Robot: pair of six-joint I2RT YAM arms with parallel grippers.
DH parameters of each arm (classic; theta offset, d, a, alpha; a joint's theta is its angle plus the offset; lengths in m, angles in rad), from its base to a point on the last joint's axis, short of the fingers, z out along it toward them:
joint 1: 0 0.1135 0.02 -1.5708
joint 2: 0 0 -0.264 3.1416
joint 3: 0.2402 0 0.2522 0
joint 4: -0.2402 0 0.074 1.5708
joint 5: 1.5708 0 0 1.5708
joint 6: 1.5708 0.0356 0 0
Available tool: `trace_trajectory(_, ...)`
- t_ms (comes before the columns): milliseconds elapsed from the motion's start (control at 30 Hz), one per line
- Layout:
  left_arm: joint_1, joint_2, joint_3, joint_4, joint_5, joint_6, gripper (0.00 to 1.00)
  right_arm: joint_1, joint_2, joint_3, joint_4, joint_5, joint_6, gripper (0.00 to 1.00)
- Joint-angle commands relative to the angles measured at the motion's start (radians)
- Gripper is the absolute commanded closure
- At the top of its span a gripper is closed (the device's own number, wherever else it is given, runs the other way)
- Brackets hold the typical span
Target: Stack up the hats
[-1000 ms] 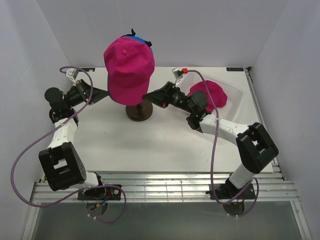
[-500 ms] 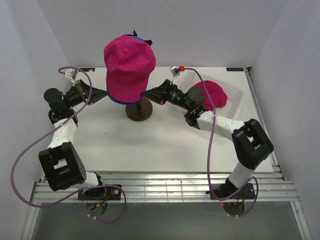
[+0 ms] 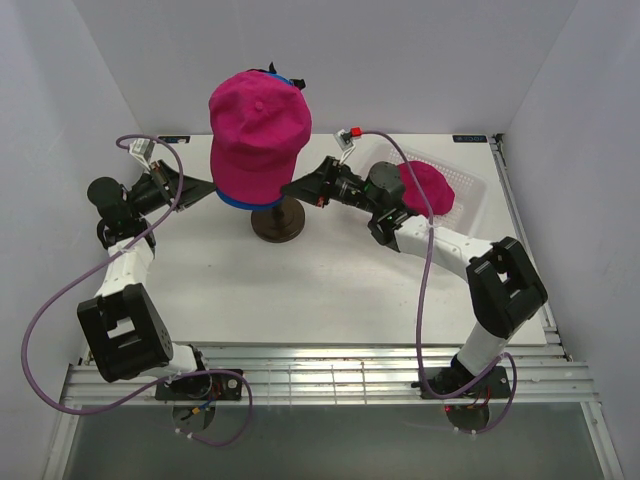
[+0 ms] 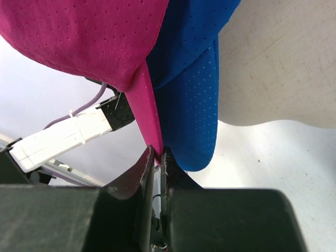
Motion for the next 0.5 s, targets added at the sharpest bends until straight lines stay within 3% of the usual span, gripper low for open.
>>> trace_trajectory(0, -0.003, -0.034, 0.001, 0.033, 0.006, 0.000, 1.00, -0.002, -0.005, 0.043, -0.149, -0.027, -0.049, 0.92)
trace_trajectory(100, -0.003, -0.036, 0.002, 0.031, 0.008, 0.003, 1.00, -0.005, -0.002, 0.101, -0.217, -0.027, -0.086, 0.92)
trace_trajectory(233, -0.002, -0.036, -0.001, 0.033, 0.026, 0.006, 0.85, -0.007, 0.007, 0.145, -0.294, -0.024, -0.115, 0.92)
trace_trajectory(467, 0.007, -0.043, -0.002, 0.033, 0.058, 0.034, 0.73, -0.010, 0.016, 0.173, -0.327, -0.027, -0.121, 0.92)
